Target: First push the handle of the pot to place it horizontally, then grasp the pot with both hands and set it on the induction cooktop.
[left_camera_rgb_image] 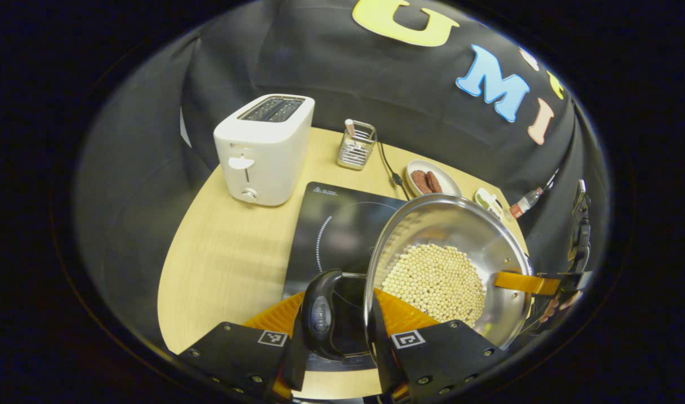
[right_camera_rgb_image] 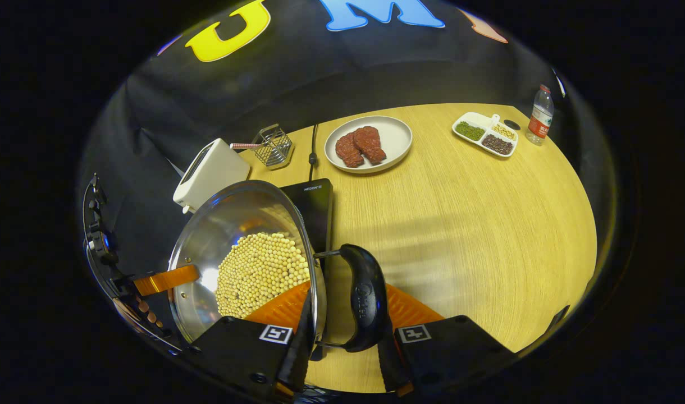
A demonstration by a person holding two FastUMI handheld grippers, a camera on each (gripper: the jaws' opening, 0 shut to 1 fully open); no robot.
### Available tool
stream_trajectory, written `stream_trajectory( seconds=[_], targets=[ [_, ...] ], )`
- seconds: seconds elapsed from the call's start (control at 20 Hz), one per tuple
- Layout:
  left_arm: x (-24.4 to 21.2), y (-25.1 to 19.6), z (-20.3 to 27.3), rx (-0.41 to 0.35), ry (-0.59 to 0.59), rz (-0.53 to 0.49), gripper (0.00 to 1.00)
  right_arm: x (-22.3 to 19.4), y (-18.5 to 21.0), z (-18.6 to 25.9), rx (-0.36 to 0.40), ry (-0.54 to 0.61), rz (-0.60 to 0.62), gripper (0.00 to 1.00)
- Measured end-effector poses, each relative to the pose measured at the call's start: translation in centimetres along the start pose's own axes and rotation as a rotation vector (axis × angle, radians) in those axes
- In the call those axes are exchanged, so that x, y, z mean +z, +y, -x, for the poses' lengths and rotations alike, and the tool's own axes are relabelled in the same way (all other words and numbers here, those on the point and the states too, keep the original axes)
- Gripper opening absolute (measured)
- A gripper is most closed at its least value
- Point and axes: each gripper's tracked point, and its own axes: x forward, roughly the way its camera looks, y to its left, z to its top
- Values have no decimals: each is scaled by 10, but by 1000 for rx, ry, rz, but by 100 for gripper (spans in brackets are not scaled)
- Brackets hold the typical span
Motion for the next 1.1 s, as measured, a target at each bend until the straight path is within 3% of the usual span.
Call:
stream_trajectory(
  seconds=[0.05, 0.2, 0.3, 0.35, 0.5, 0.55, 0.7, 0.75, 0.8, 1.05, 1.1],
  targets=[
    [1, 0, -1, 2, -1, 3, 52, 4, 5, -5, 3, 0, 3, 54],
    [1, 1, -1, 8, -6, 4, 52, 9, 12, -15, 9, -1, 1, 51],
    [3, 4, -1, 9, -8, -3, 52, 16, 17, -23, 12, -2, -7, 54],
    [4, 4, -1, 6, -9, -6, 55, 21, 22, -31, 12, -2, -12, 53],
    [4, 5, -2, 2, -7, -6, 52, 26, 27, -46, 9, -9, -33, 50],
    [5, 4, -1, 1, -7, -9, 52, 29, 28, -49, 7, -13, -38, 53],
    [4, 8, 0, 0, -1, -19, 55, 34, 34, -61, 8, -16, -69, 50],
    [5, 8, 0, 0, -2, -20, 55, 36, 36, -62, 11, -17, -76, 53],
    [5, 8, -1, -1, -7, -23, 55, 36, 37, -66, 12, -16, -76, 50],
    [7, 13, -3, 4, -16, -37, 55, 33, 41, -77, 18, -10, -84, 53],
    [7, 13, -4, 4, -19, -35, 55, 34, 42, -78, 20, -11, -85, 50]
  ],
)
